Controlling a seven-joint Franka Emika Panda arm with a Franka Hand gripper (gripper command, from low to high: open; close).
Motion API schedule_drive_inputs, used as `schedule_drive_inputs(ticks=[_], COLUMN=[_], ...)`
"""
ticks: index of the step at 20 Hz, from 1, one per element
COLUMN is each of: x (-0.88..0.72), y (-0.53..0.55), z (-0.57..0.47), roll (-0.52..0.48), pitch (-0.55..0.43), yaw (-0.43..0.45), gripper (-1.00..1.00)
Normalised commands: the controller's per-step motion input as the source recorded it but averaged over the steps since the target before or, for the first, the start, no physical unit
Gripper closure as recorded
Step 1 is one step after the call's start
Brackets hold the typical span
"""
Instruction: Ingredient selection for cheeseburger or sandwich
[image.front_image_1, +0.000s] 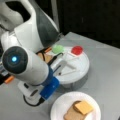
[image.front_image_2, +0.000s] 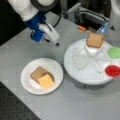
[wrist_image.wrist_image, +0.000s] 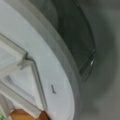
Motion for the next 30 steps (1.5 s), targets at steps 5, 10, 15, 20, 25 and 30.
schedule_drive_inputs(ticks=[5,10,15,20,25,30], x=[-0.52,-0.48,-0.35,-0.23,-0.18,-0.13], y=[0.49,0.34,0.38,0.4,0.18,0.09], z=[-0.08,-0.06,-0.05,-0.1,-0.17,-0.14], roll=[-0.466,-0.355,-0.289,-0.248,-0.197,-0.141], pitch=[-0.199,-0.226,-0.178,-0.139,-0.147,-0.145], yaw=[0.087,0.093,0.039,0.041,0.083,0.036], gripper=[-1.0,-1.0,-1.0,-1.0,-1.0,-1.0])
